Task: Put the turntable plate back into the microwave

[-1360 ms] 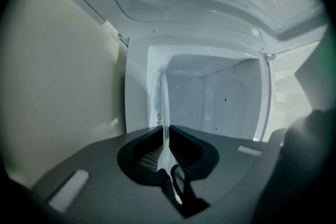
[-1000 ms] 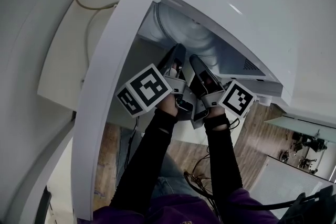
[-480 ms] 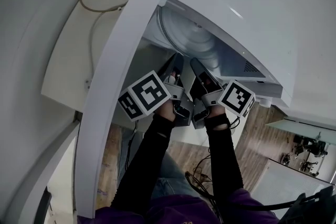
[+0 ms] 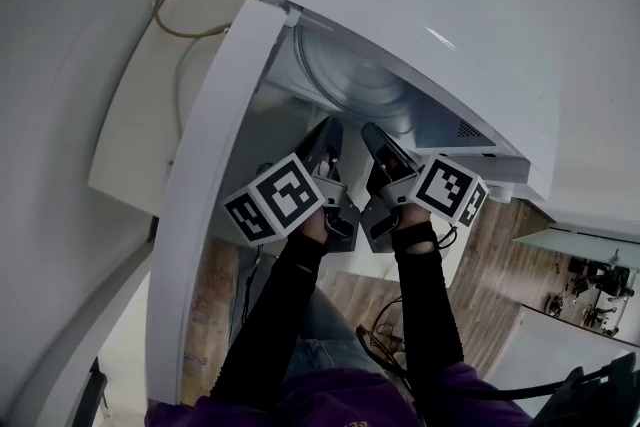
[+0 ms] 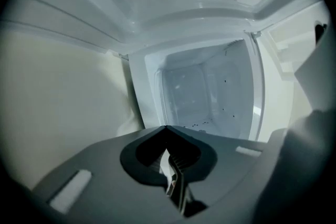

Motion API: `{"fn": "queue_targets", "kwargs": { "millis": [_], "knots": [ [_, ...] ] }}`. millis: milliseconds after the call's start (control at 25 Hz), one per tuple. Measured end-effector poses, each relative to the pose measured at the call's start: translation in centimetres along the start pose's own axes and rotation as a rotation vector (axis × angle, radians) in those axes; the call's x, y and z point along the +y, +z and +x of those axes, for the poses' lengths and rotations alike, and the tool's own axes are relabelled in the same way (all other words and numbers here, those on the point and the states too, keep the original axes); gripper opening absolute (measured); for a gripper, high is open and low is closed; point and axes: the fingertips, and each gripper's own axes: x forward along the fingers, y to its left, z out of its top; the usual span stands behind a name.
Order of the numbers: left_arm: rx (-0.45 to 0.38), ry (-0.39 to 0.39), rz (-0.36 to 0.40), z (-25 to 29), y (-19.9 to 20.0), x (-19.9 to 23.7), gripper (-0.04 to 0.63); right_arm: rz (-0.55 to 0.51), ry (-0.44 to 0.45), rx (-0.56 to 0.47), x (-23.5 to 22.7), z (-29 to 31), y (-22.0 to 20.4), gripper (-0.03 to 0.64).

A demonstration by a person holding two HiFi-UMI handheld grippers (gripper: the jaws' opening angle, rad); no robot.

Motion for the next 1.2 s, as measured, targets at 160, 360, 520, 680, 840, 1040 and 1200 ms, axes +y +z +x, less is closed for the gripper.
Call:
{"fn": "queue_targets", "kwargs": {
  "millis": [160,360,520,680,840,1040,1200],
  "knots": [
    [0.038,0.011,0.144,-1.2,-1.2,-1.7,0.006,-0.138,0.004,-0.016,1.8,-2.0,-0.2,0.074],
    [0.005,-0.044,0.438,-3.2,-1.3,-7.5,0.006,-0.433,0.057,-0.123,7.0,-5.8,1.3,0.052],
    [-0.098,-0.101,0.747,-5.5,-0.1,-14.0,0.006,-0.639,0.115,-0.321,12.5,-10.1,3.8,0.041],
    [-0.245,-0.165,0.992,-8.7,0.9,-21.0,0.006,-0.797,0.157,-0.518,17.6,-15.1,6.1,0.029],
    [-0.352,-0.198,1.159,-11.5,0.6,-27.0,0.006,-0.909,0.157,-0.672,21.2,-20.1,7.6,0.021],
    [-0.462,-0.223,1.324,-13.9,-0.5,-32.7,0.006,-1.038,0.177,-0.846,24.9,-25.9,8.7,0.012],
    [-0.536,-0.257,1.369,-15.7,-1.1,-35.4,0.006,-1.059,0.207,-0.908,26.4,-28.6,9.1,0.011]
  ]
}}
